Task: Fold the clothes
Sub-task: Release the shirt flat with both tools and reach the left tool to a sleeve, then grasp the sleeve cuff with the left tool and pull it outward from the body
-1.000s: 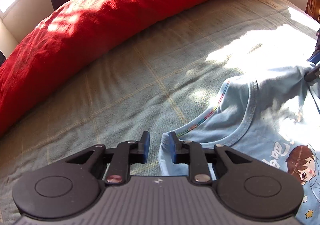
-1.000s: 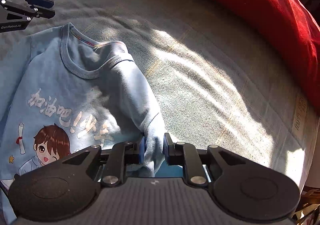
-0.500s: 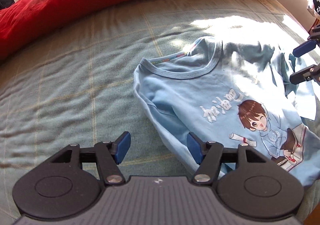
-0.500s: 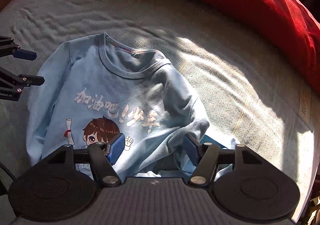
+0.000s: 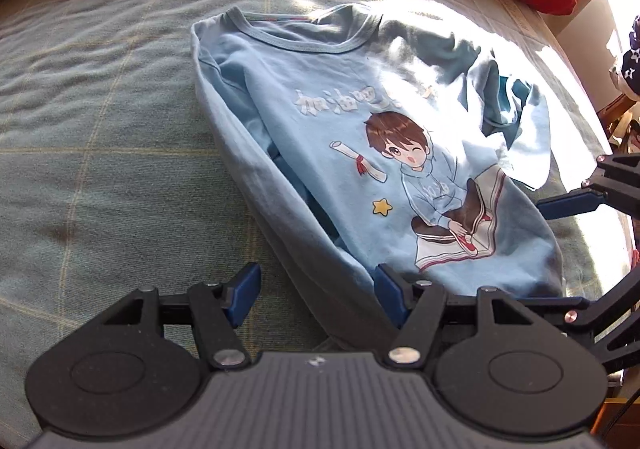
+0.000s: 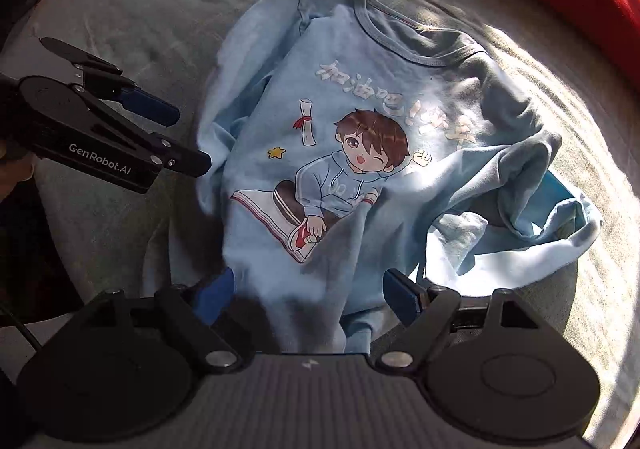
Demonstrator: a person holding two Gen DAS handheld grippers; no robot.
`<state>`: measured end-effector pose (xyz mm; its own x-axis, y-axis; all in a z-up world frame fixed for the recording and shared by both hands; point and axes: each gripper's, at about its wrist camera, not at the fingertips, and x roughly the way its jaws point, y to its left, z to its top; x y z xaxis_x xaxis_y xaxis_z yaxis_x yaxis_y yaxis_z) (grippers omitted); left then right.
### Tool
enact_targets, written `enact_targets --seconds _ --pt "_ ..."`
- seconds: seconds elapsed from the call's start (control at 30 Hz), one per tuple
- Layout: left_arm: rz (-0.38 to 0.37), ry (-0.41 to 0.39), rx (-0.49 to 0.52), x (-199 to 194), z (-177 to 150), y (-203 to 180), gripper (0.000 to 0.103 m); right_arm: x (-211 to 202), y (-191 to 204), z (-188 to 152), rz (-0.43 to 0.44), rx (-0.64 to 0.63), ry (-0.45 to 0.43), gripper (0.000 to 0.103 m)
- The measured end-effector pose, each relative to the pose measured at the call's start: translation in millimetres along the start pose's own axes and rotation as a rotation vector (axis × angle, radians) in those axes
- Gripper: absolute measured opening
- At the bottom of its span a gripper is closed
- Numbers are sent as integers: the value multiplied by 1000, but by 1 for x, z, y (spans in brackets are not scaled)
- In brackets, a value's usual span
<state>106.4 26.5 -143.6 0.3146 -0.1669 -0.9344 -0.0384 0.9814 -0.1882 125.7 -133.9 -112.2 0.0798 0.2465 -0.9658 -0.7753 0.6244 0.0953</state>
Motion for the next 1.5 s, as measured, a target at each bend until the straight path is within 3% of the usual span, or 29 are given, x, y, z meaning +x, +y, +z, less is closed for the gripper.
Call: enact_targets --seconds 0.23,0.5,0.83,0.97,1.07,1.13,1.17,1.33,1.5 --pt "27 -48 -87 12 -20 1 63 2 -2 -21 2 44 -50 91" --pt "34 -96 -102 14 -34 1 63 4 5 -38 25 55 -112 95" --pt "-84 -152 -145 16 -42 -4 58 2 3 -51 22 76 -151 95" --pt "-155 -200 -112 7 -52 -11 57 4 0 -56 29 88 -144 95" --pt "-155 -187 -78 10 -56 -18 48 6 -1 -58 24 92 -139 95" --pt "-120 -169 -81 15 -59 -20 23 6 -2 -58 29 92 -141 95" --pt "-112 -165 -96 17 -60 -18 17 5 -2 -58 28 91 -147 95" --pt "-103 -179 -169 15 -64 -11 3 5 0 -56 23 79 -149 95" --pt "-24 -203 -157 0 -61 -4 1 4 -1 -54 12 83 -152 95"
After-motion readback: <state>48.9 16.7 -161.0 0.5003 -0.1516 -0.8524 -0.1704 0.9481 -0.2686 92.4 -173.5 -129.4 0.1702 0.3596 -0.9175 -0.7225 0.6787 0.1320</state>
